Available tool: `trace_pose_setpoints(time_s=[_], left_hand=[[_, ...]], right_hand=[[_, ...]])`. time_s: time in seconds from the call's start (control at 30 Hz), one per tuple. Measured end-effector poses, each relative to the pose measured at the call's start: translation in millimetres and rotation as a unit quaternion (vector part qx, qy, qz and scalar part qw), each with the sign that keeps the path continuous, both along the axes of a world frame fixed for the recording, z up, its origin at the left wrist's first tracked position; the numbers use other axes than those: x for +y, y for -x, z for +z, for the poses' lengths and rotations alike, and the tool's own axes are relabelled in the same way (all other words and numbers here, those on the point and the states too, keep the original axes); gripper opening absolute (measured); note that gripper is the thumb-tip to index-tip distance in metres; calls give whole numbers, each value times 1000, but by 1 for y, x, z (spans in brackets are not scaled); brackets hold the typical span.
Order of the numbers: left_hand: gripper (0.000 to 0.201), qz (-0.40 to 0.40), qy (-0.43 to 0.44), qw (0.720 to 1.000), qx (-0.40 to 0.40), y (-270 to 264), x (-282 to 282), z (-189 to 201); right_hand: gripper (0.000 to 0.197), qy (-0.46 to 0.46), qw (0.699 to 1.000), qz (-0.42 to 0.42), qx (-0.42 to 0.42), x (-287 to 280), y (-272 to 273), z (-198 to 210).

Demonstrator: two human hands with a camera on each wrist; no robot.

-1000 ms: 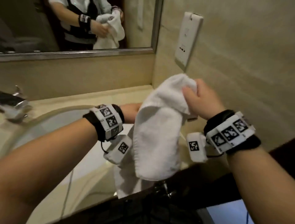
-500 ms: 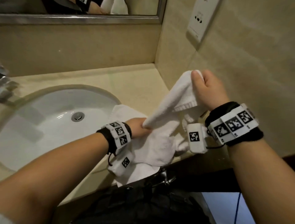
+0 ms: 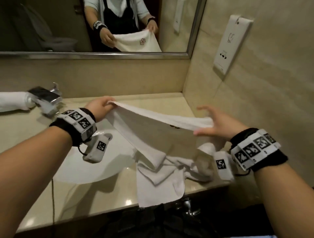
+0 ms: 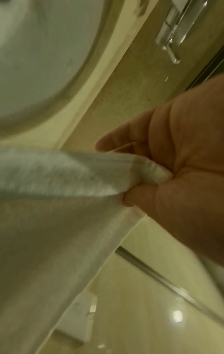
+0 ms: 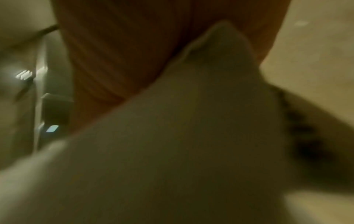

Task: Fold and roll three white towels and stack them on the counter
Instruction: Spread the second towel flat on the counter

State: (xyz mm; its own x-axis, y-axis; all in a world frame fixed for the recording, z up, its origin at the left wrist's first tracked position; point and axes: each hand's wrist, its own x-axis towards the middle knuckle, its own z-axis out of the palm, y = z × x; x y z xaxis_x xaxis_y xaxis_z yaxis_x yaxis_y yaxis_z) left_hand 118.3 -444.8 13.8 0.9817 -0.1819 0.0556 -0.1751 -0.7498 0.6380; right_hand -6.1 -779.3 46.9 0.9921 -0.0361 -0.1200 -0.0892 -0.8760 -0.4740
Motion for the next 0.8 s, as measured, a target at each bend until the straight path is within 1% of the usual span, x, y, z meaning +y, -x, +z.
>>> trace_pose_setpoints(time_s=[0.03,0.07,0.1,0.13,0.17,0.2,0.27,0.33,0.37,0.47,0.53,0.6,0.67,0.73,0.8], left_hand=[[22,23,27,999,-16,-7,3,7],[21,39,52,998,-26,-16,6,14],[19,47,89,995,-28,-24,8,20],[16,49,142,988,-23,-34,10,25],[18,48,191,980,-10,-41,11,30],[21,50,228,972,-2,-49,12,33],[22,49,255,966,4,-70,13,36],[15,50,232,971,-9,-95,15,35],[12,55,218,974,-10,-107,16,34],[6,70,222,972,19,-151,19,19],[12,77,211,974,37,-174,17,1],[14,76,189,977,58,-202,10,-19],[11,79,164,980,79,-225,1,-44],[15,86,125,984,93,-244,-7,-72],[18,92,78,987,106,-256,-14,-97]], right_hand=[[66,72,996,45,28,4,-3,3],[57,136,987,69,42,7,-8,4],[44,176,981,76,39,8,-14,4],[29,191,979,67,12,9,-22,5],[17,181,982,42,-26,7,-31,6],[11,160,985,3,-64,3,-39,6],[12,97,982,-88,-136,-9,-59,8],[13,30,969,-171,-178,-20,-81,7],[12,0,962,-198,-187,-25,-91,6],[21,-74,947,-235,-208,-34,-137,4],[17,-89,939,-244,-223,-37,-168,0],[16,-67,940,-262,-207,-43,-208,-10],[21,-15,949,-265,-170,-47,-245,-29],[26,39,961,-246,-118,-49,-277,-56],[28,91,967,-229,-58,-48,-294,-85]])
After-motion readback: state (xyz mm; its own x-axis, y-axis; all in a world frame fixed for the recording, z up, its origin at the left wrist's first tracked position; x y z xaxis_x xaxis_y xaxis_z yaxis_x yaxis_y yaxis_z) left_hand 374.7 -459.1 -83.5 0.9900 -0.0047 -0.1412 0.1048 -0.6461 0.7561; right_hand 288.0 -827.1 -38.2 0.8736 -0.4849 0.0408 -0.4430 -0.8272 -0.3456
